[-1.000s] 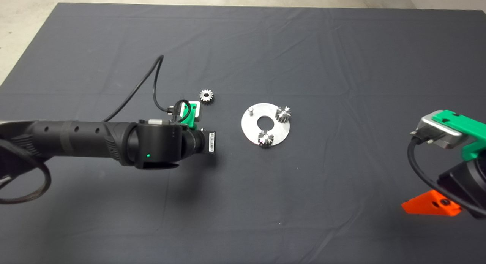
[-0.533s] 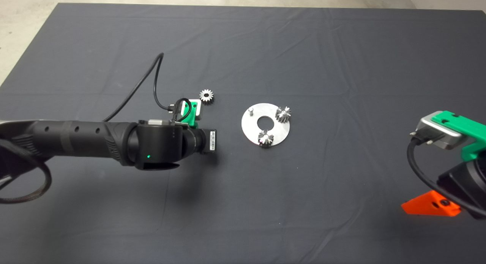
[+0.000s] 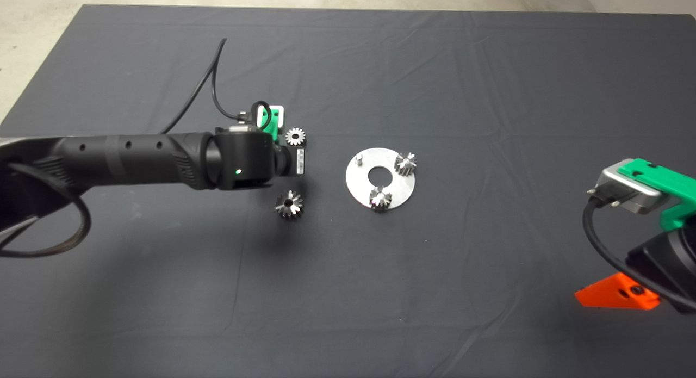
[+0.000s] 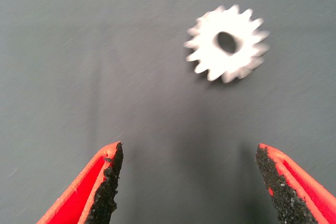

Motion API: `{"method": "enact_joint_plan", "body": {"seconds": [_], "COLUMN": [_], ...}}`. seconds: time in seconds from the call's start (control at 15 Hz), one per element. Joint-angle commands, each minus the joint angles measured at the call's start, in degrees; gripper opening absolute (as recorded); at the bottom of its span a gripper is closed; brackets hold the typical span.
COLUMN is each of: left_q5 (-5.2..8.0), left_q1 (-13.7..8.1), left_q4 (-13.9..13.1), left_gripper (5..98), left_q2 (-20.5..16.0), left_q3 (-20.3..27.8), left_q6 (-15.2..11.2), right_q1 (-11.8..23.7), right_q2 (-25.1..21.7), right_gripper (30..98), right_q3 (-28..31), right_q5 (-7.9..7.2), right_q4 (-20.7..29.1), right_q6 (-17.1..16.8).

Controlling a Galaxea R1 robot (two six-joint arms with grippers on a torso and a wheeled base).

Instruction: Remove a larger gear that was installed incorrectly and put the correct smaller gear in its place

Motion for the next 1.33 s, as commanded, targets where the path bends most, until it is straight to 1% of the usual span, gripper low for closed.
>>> {"method": "enact_joint_plan", "body": {"seconds": [0.0,0.07,0.13,0.2,0.4,0.53,0.67,0.73,0.8,0.87,0.93,1.0,1.13,1.2,1.27], "left_q5": [0.91,-1.35,-2.5,-2.57,-2.73,-3.08,-3.17,-3.48,-3.45,-3.52,-3.7,-4.26,-7.18,-8.37,-8.8], "left_q1": [-1.3,-1.4,-1.5,-1.5,-2.1,-2.4,-2.5,-2.5,-2.5,-2.6,-2.6,-2.5,-2.6,-2.5,-2.5], "left_q4": [0.4,0.4,0.4,0.4,0.4,0.4,0.3,0.3,0.2,0.0,-0.3,-0.3,-0.3,-0.7,-1.5], "left_gripper": [63.5,63.5,66.9,68.6,68.6,68.6,72.5,73.3,73.3,75.4,78.5,78.6,78.6,78.6,78.6], "left_q2": [2.5,2.8,3.6,3.9,4.0,4.1,4.6,5.4,6.1,6.8,6.9,7.1,7.1,7.2,7.2], "left_q3": [-4.6,-6.1,-8.1,-8.8,-9.4,-9.6,-10.0,-10.3,-11.5,-12.6,-12.7,-12.7,-13.2,-14.2,-15.4], "left_q6": [1.6,1.9,2.2,2.7,2.8,2.8,3.3,3.7,3.8,4.1,4.8,5.1,5.5,5.7,5.8], "right_q1": [0.6,0.4,0.2,0.2,-0.3,-0.3,-0.3,-0.3,-0.3,-0.3,-0.3,-0.3,-0.4,-0.4,-0.4], "right_q2": [0.0,0.0,0.0,0.0,0.0,0.1,0.1,0.1,0.0,0.0,0.0,0.0,0.0,0.0,0.0], "right_gripper": [96.8,96.8,96.8,96.8,96.8,96.8,96.8,96.8,96.8,96.8,96.8,96.8,96.8,96.8,96.8], "right_q3": [0.2,0.2,0.2,0.2,0.2,0.1,0.1,0.2,0.1,0.2,0.1,0.2,0.1,0.1,0.2], "right_q5": [0.04,0.04,0.04,0.04,0.04,0.04,0.04,0.04,0.04,0.04,0.04,0.04,0.04,0.04,0.04], "right_q4": [1.5,1.5,1.4,1.4,1.4,1.4,1.4,1.4,1.4,1.4,1.4,1.5,1.5,1.5,1.4], "right_q6": [0.0,0.0,0.0,0.0,0.0,0.0,0.0,0.1,0.0,0.0,0.0,0.0,0.0,0.0,0.0]}}
